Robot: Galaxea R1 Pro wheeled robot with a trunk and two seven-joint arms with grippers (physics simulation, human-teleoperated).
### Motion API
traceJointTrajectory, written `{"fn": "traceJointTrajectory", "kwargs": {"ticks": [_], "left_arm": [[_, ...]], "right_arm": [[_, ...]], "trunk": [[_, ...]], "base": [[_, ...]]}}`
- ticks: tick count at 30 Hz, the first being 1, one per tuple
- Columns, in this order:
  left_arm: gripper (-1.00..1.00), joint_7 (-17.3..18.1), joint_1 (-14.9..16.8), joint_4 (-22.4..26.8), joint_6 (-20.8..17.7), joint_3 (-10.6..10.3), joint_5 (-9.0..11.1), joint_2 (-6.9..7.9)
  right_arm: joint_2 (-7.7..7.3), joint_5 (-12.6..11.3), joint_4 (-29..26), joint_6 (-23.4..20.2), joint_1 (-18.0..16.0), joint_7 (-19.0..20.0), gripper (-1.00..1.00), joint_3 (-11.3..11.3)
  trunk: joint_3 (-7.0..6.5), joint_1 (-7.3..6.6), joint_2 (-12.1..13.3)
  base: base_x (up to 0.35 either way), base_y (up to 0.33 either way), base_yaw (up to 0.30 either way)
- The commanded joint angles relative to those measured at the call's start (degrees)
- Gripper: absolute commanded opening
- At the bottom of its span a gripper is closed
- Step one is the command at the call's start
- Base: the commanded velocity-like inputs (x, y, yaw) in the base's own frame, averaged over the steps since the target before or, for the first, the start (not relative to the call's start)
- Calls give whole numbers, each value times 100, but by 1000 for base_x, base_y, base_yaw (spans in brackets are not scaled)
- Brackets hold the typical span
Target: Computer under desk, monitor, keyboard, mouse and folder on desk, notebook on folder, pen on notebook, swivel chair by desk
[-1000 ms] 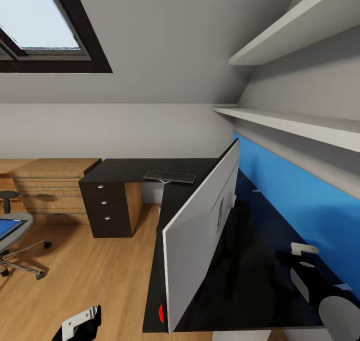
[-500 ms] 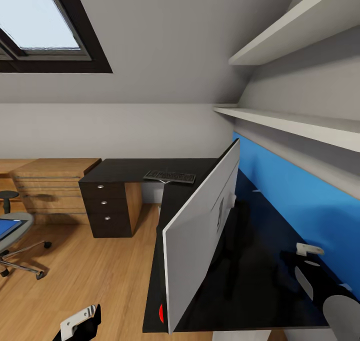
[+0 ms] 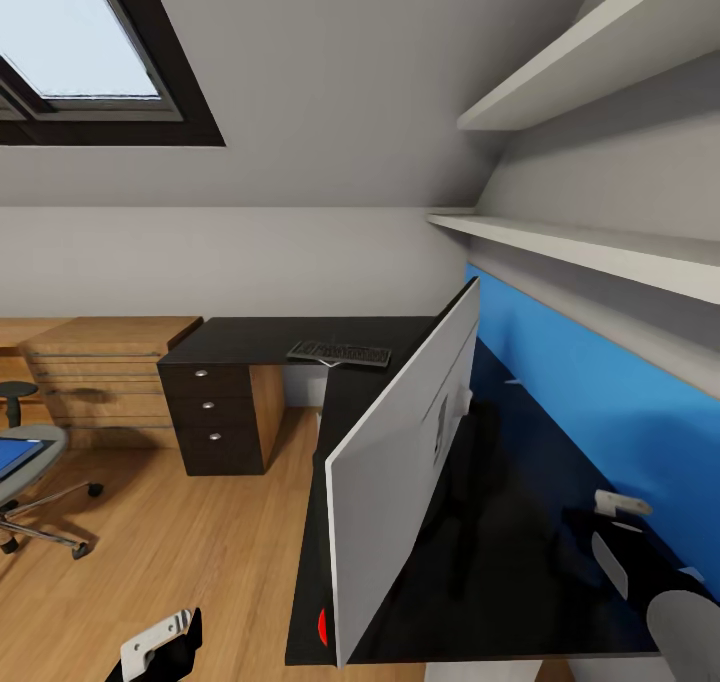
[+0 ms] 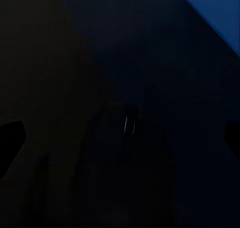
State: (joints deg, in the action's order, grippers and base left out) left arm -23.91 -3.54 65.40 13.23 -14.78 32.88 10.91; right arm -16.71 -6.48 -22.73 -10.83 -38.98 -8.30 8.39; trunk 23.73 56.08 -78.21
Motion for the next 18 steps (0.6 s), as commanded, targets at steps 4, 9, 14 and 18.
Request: {"fn": "traceJointTrajectory", "kwargs": {"ticks": [4,9,14,18], "left_arm": [[100,-26,2,7,38,-24,60,8],[100,-26,2,8,37,-24,60,8],[100,-26,2,8,39,-24,60,8],[100,-26,2,8,37,-24,60,8]], "right_arm": [[7,-103,-12,-149,-2,-22,100,1],[9,-226,-15,-170,-1,-22,100,-3],[10,-247,-17,-173,-1,-22,100,-3],[10,-254,-20,-174,-1,-22,100,-4]], "trunk": [[23,22,-43],[113,132,-244],[203,242,-444],[239,286,-525]], "base": [[0,0,0],[0,0,0],[0,0,0],[0,0,0]]}}
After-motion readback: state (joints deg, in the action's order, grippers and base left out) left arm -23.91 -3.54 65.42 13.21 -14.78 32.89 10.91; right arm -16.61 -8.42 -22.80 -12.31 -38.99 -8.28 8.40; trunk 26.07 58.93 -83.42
